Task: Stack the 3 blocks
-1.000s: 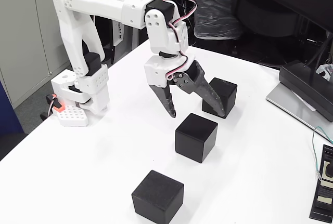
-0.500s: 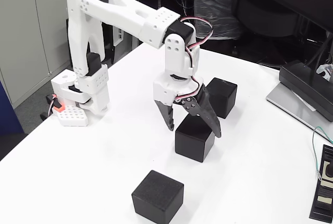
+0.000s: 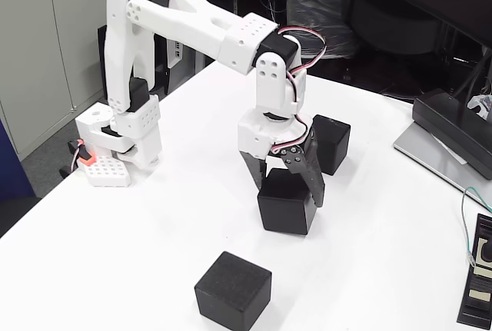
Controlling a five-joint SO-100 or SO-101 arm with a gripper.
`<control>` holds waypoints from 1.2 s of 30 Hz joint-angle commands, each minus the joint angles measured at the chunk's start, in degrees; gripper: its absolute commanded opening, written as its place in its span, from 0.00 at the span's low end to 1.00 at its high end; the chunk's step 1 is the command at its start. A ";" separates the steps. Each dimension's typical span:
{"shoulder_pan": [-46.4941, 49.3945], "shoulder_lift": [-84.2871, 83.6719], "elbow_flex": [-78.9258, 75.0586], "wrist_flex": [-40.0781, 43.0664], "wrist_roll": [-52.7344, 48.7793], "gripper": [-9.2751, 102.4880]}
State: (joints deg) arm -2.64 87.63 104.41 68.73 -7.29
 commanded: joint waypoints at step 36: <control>-0.44 0.70 -36.39 21.88 0.09 0.16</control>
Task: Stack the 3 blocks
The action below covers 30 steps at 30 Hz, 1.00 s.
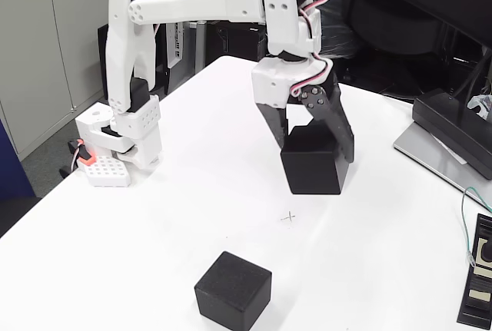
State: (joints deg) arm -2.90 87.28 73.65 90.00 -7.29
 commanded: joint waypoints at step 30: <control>-27.60 0.26 -2.72 0.62 11.69 0.16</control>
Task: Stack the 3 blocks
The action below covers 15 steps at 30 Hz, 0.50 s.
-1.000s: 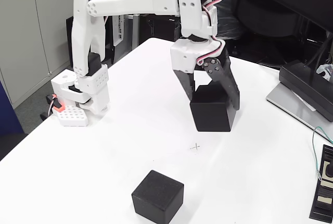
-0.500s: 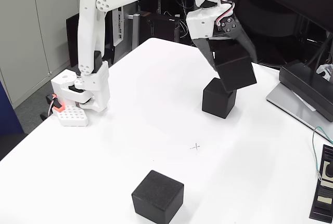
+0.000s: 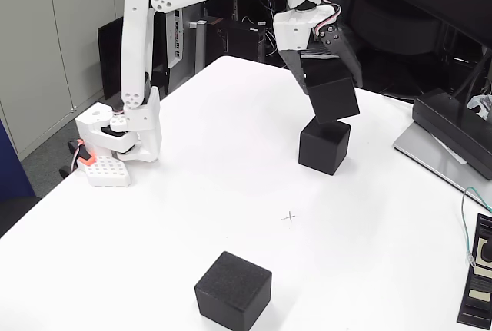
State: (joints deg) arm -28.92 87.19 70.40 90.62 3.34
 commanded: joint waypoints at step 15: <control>-1.85 0.18 6.94 -3.87 2.81 0.16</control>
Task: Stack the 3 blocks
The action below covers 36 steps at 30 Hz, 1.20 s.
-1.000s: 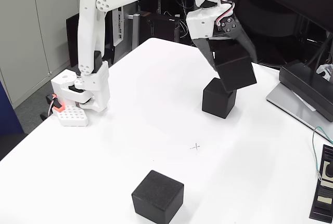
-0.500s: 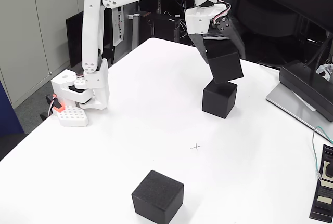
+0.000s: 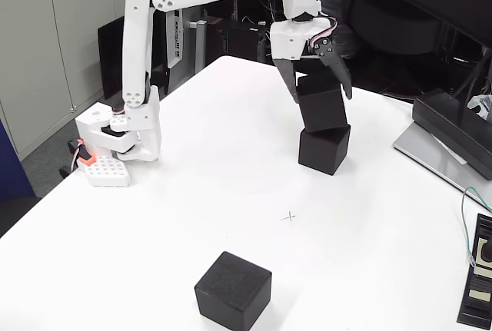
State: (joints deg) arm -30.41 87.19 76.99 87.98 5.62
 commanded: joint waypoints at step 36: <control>-0.26 0.26 4.39 -6.24 -0.18 0.41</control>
State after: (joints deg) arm -30.85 87.19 81.65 82.35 5.62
